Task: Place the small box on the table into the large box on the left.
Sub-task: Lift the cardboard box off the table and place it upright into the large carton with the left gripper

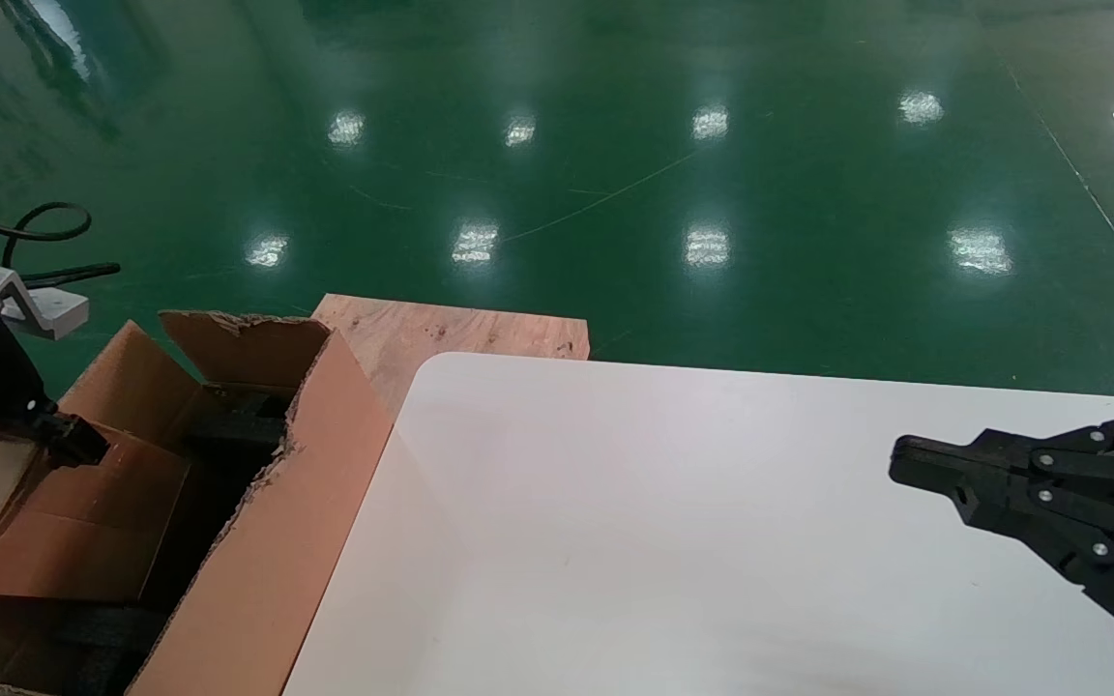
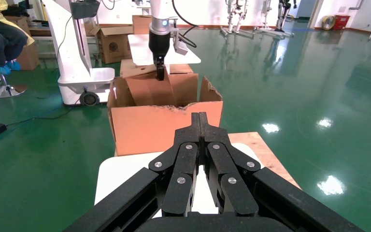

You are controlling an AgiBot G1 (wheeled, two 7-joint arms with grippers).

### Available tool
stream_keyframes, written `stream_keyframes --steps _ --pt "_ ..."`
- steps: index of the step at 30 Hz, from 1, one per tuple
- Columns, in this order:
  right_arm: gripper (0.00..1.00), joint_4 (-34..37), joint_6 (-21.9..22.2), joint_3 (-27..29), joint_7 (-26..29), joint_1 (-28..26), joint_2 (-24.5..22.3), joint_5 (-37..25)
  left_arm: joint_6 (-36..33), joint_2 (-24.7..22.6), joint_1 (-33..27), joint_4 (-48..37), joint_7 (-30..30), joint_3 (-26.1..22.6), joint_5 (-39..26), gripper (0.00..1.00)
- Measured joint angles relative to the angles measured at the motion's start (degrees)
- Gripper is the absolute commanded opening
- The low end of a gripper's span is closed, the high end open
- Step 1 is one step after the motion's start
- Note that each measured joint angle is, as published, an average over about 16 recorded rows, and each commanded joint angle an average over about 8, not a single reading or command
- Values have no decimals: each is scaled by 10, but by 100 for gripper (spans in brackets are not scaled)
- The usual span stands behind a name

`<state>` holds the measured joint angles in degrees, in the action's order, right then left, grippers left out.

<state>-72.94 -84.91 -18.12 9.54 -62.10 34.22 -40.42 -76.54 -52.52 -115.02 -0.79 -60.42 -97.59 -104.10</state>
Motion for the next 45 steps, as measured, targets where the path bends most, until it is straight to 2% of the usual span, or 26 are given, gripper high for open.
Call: stream_keyframes --steps 10,25,26,33,34,45 --pt "0 0 0 0 0 0 0 0 -19 2 1 1 -5 -5 -7 0" --pt "0 0 0 0 0 0 0 0 -9 -2 15 0 -34 -14 -21 0" --pt "0 0 0 0 0 0 0 0 -8 -2 16 0 -35 -15 -21 5" --pt "0 0 0 0 0 0 0 0 -7 -3 18 3 -38 -15 -22 92" --pt "0 0 0 0 0 0 0 0 -7 -3 18 3 -38 -14 -22 99" --pt "0 0 0 0 0 0 0 0 -7 -3 17 3 -38 -14 -21 100"
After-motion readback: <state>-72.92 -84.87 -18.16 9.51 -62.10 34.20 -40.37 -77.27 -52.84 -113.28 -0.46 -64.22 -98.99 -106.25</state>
